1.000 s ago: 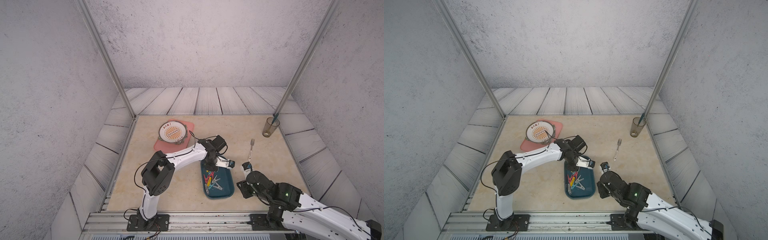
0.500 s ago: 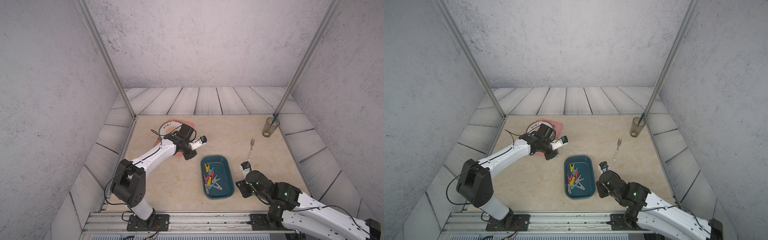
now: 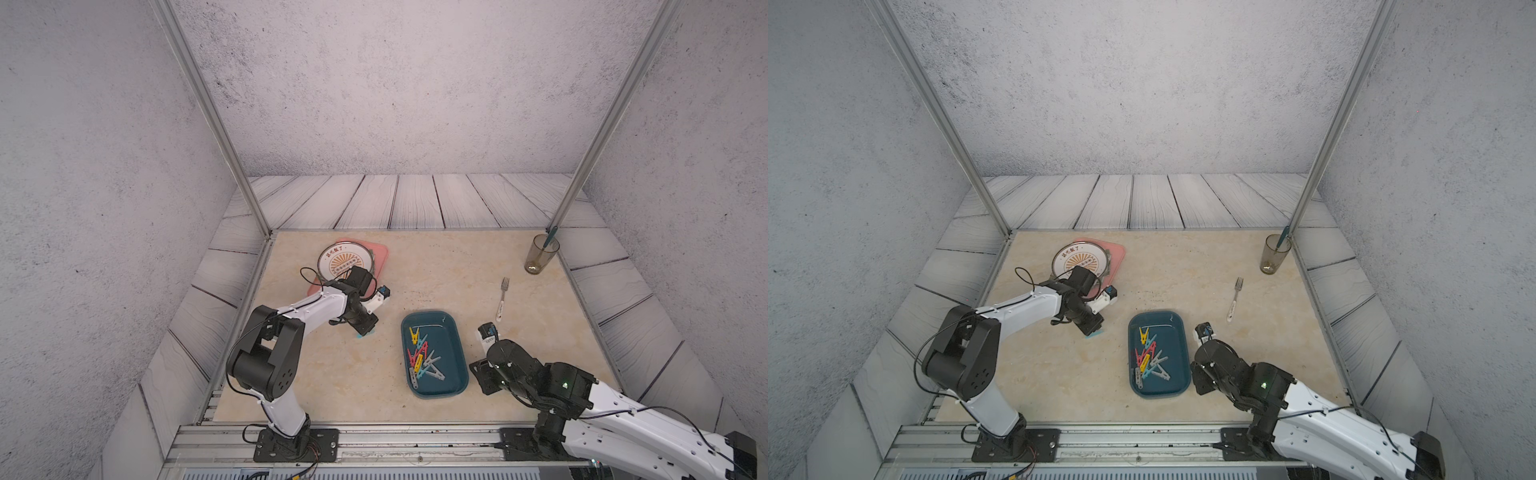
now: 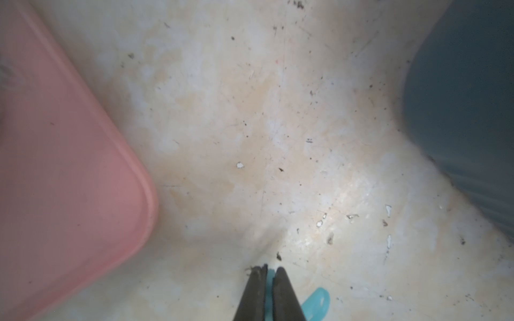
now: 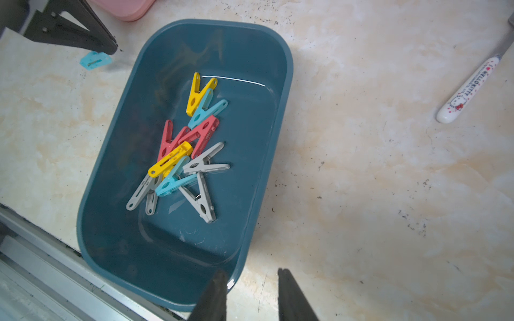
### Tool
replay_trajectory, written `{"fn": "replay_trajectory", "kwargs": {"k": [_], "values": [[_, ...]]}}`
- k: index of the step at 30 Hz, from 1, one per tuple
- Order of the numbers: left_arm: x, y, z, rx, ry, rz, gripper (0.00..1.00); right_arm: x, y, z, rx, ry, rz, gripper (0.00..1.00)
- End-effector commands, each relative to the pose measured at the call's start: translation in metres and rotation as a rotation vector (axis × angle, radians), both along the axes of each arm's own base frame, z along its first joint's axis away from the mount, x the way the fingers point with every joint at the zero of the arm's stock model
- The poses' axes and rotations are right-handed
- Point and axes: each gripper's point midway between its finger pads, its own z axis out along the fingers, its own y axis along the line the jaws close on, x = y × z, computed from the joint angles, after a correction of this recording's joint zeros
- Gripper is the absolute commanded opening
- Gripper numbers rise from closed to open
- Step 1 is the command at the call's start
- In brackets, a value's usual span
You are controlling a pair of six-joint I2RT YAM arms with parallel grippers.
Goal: Take the clothespins out of the storage box
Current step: Place the clothespin at the center of the board.
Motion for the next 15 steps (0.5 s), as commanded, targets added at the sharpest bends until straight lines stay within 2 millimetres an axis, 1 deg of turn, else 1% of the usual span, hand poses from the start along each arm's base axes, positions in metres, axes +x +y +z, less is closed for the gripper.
{"fn": "replay_trajectory", "kwargs": {"k": [1,7,9,10,12,15], "values": [[0.002,0.0,-0.001,-0.004,-0.002,0.026,0.14,0.001,-0.003,-0.001,-0.012,-0.013,-0.004,0.35],[0.007,-0.001,0.01,-0.004,-0.019,0.031,0.23,0.002,-0.004,0.002,-0.008,-0.026,-0.009,0.35],[0.009,-0.003,0.019,-0.009,-0.033,0.025,0.26,0.002,-0.004,0.004,-0.009,-0.029,-0.008,0.35],[0.011,-0.004,0.026,-0.016,-0.04,0.026,0.27,0.002,-0.004,0.004,-0.009,-0.03,-0.009,0.35],[0.015,-0.01,0.045,-0.043,-0.06,0.03,0.29,0.003,-0.005,0.005,-0.01,-0.03,-0.01,0.35],[0.018,-0.025,0.075,-0.081,-0.087,0.043,0.3,0.003,-0.005,0.003,-0.013,-0.03,-0.014,0.35]]}}
